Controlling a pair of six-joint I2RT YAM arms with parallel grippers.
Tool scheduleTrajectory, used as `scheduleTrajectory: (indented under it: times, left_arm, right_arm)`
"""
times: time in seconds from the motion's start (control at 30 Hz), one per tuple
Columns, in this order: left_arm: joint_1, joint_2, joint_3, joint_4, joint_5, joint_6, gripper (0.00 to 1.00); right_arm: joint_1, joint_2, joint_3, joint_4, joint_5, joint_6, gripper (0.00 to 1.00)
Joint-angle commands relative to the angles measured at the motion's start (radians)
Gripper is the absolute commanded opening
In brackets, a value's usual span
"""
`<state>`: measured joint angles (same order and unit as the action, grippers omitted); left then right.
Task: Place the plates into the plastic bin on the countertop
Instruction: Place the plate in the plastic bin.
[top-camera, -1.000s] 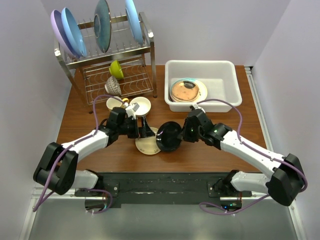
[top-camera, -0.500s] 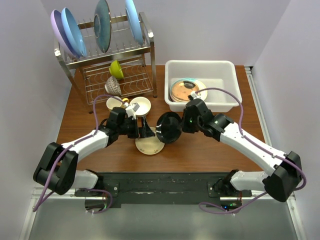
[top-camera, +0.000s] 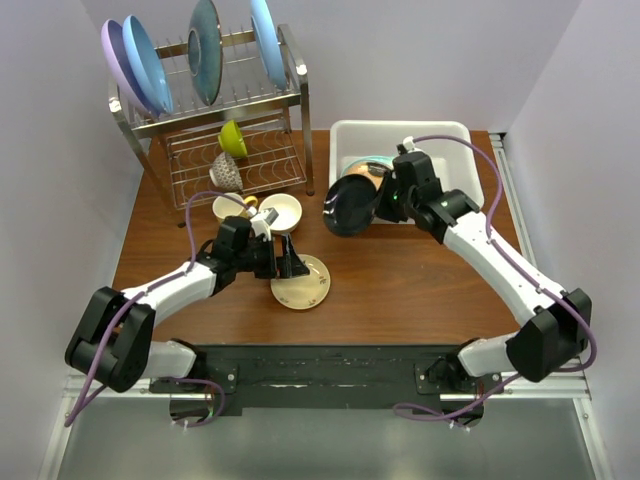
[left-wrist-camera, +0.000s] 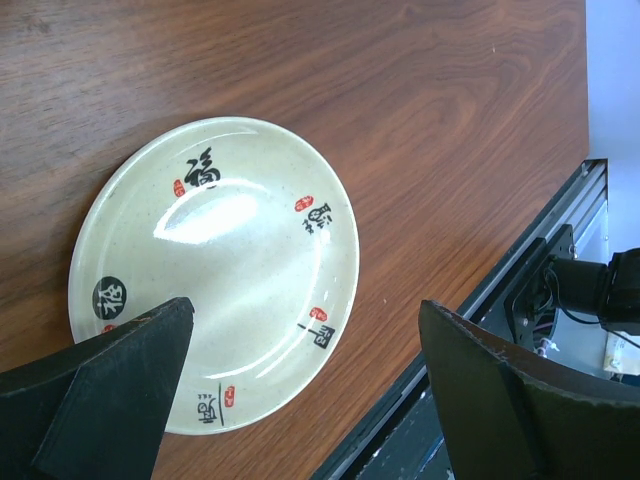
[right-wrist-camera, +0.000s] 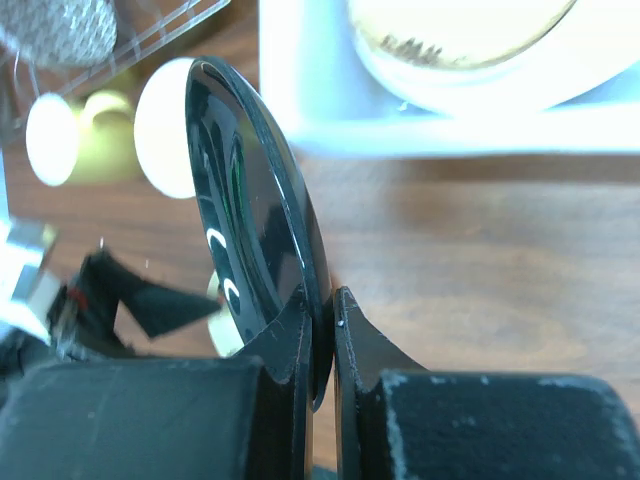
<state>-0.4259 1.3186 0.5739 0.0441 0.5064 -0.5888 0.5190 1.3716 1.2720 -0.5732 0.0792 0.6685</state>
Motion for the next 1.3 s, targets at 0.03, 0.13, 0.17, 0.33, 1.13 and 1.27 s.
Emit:
scheduleTrajectory:
  times: [0.03, 0.13, 0.17, 0.33, 1.13, 1.27]
  left_arm:
    - [-0.002, -0.022, -0.008, 0.037, 0.020, 0.023, 1.00]
    - [-0.002, -0.022, -0.009, 0.036, 0.021, 0.023, 1.00]
    - [-0.002, -0.024, -0.011, 0.036, 0.021, 0.023, 1.00]
    - [-0.002, -0.025, -0.023, 0.040, 0.024, 0.021, 1.00]
    - [-0.002, -0.032, -0.029, 0.043, 0.030, 0.017, 1.00]
    - [-0.002, -0.030, -0.029, 0.039, 0.032, 0.018, 1.00]
  right_arm:
    - [-0.079, 0.055, 0.101, 0.050, -0.064, -0.044, 0.00]
    - [-0.115, 0.086, 0.122, 0.061, -0.076, -0.049, 0.00]
    - [-0.122, 0.092, 0.121, 0.074, -0.076, -0.047, 0.00]
    - [-0.168, 0.125, 0.133, 0.105, -0.116, -0.049, 0.00]
    - [-0.330, 0.317, 0.216, 0.208, -0.252, 0.000, 0.00]
    - [-0.347, 0.356, 0.214, 0.234, -0.285, 0.017, 0.00]
